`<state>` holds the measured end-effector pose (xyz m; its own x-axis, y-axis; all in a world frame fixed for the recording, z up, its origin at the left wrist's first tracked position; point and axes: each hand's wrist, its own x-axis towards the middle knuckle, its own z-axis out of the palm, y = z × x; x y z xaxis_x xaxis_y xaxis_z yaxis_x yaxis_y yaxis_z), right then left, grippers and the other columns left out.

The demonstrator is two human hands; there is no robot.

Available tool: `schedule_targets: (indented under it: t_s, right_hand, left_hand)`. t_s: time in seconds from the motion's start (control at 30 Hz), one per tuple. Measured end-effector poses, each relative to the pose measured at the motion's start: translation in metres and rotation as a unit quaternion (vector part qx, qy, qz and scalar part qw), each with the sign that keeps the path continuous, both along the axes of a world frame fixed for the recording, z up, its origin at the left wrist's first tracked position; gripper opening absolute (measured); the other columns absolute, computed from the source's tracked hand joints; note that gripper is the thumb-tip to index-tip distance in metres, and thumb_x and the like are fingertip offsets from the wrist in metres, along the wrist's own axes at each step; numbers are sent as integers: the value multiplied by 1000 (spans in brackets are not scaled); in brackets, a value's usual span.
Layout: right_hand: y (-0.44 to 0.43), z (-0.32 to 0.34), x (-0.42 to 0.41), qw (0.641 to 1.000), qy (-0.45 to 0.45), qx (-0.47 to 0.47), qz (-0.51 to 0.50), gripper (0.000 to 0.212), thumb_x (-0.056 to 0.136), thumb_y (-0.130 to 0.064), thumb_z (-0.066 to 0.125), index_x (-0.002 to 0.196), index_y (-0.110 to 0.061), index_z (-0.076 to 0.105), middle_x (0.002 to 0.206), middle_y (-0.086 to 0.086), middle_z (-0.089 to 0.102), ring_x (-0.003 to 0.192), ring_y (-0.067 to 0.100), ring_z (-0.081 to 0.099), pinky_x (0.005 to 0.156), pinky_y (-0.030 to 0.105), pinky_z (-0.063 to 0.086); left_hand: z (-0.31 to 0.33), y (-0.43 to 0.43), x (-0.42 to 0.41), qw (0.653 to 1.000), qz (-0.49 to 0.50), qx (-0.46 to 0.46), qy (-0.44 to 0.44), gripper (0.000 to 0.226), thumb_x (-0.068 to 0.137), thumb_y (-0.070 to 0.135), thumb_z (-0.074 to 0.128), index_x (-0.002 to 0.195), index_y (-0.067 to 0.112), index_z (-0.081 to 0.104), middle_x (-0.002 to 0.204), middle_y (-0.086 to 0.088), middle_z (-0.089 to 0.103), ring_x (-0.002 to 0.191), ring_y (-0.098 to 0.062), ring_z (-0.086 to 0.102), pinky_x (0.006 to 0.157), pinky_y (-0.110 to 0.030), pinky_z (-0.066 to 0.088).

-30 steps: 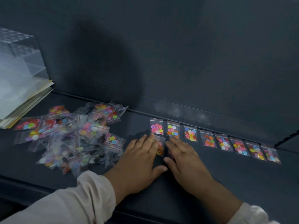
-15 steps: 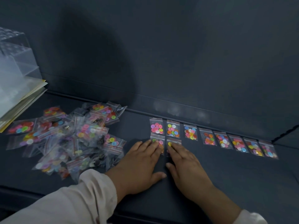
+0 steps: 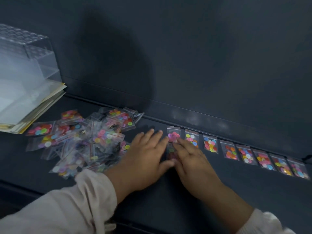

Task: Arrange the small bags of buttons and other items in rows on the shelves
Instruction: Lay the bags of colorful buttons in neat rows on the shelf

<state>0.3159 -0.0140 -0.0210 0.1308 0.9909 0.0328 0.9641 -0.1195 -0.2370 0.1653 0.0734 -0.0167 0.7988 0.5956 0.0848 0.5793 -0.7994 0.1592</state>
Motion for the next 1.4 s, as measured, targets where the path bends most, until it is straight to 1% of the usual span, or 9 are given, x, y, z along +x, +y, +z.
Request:
schedule_targets:
  t_s: [0.13,0.27,0.47,0.6,0.73,0.9,0.97,1.2,1.4]
  right_hand:
    - [51,13,-19,999,15,-11,36,54,97,-41,36,146,-19,29,154,2,25,141,18,22,114,26,14]
    - [107,16,-43,996,83,-12,-7,45,96,-35,45,136,-15,45,136,8,46,124,26,44,102,29,35]
    - [161,4,-69,982,150,-42,-111,29,91,-34,50,109,-13,60,114,12,58,103,32,58,78,29,43]
    - [178,-7,-77,976,154,-36,-148,32,87,-37,53,103,-10,60,107,13,62,97,32,60,71,27,39]
    - [187,-11,-84,973,146,-47,-174,24,85,-23,58,105,-9,58,109,12,63,100,29,61,70,24,39]
    - [191,-10,-85,954,222,-59,-194,5,82,-15,56,78,-17,59,94,9,68,84,21,61,67,25,42]
    - [188,-9,-86,929,297,-28,-220,16,81,-12,59,67,-20,57,80,4,65,78,21,60,67,28,47]
    - [156,11,-87,831,486,51,-266,24,84,-5,62,66,-18,53,63,-1,56,59,11,50,58,20,43]
    - [103,32,-71,709,652,46,-263,23,86,7,53,78,-15,53,73,8,60,61,16,55,50,22,49]
  left_hand:
    - [12,56,-29,995,98,28,-1,69,86,57,30,142,18,33,150,-9,33,139,-28,27,112,-40,22]
    - [19,107,-60,980,200,0,2,55,81,43,38,127,17,50,127,-10,54,116,-32,51,96,-41,43]
    - [16,156,-64,971,207,-113,-31,31,86,35,45,108,17,59,111,-8,60,102,-30,57,89,-39,47]
    - [3,175,-52,975,166,-149,-2,40,93,30,42,133,28,48,136,-6,50,122,-29,47,103,-40,39]
    - [-8,188,-48,980,136,-137,47,48,91,23,44,137,37,42,139,-3,45,124,-28,42,104,-41,35]
    - [-5,188,-55,984,139,-106,-22,22,86,19,53,104,25,63,116,-4,55,110,-26,47,95,-36,41]
    - [-1,187,-60,984,139,-94,-62,5,84,19,57,85,23,61,101,-2,55,103,-25,49,90,-36,43]
    - [29,175,-69,950,162,-157,-215,22,75,21,71,64,22,52,74,3,51,78,-20,53,65,-27,40]
    - [59,129,-61,846,200,-357,-342,26,76,13,74,66,12,50,60,-3,51,52,-14,45,49,-19,40]
